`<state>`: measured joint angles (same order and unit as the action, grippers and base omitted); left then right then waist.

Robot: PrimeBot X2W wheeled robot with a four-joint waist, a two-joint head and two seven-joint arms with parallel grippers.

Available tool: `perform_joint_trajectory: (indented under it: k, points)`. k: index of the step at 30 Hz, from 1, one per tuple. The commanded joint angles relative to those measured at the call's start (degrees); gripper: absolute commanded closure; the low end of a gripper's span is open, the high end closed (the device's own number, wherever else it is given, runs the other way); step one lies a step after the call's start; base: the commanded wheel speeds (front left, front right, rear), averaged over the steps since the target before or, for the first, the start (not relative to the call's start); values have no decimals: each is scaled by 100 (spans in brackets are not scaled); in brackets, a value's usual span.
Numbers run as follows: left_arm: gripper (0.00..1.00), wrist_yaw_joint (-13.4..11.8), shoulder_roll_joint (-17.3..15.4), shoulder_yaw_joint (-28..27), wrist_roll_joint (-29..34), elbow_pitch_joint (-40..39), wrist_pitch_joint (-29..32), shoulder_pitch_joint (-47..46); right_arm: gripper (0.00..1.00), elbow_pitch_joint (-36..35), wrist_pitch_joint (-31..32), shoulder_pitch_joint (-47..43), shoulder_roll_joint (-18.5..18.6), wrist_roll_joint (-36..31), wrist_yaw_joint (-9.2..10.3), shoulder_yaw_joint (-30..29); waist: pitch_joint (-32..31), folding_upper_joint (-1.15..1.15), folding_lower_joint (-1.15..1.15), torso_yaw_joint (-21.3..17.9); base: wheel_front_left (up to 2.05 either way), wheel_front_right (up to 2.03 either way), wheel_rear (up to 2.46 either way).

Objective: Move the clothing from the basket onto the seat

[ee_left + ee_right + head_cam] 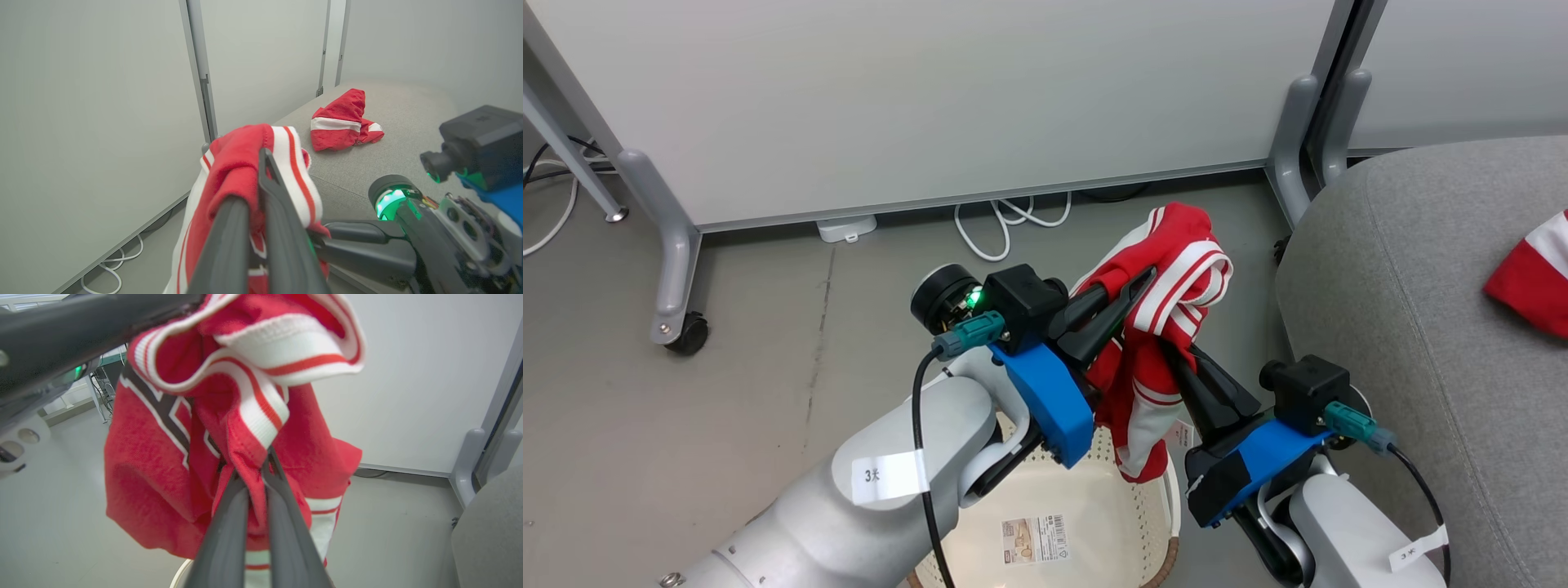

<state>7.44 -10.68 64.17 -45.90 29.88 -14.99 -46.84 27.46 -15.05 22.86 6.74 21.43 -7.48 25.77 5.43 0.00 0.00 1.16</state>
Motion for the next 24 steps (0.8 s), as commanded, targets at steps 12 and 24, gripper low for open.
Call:
perform_joint_trajectory:
  k: [12,24]
  points:
    - [0,5,-13,-60,-37,61,-29,-20,100,-69,-19,9,30,74,-3,-82,7,0,0,-56,0,0,0]
    - [0,5,-12,-107,62,130,-29,-64,100,-159,-20,48,63,82,-2,-217,76,0,0,-111,0,0,0]
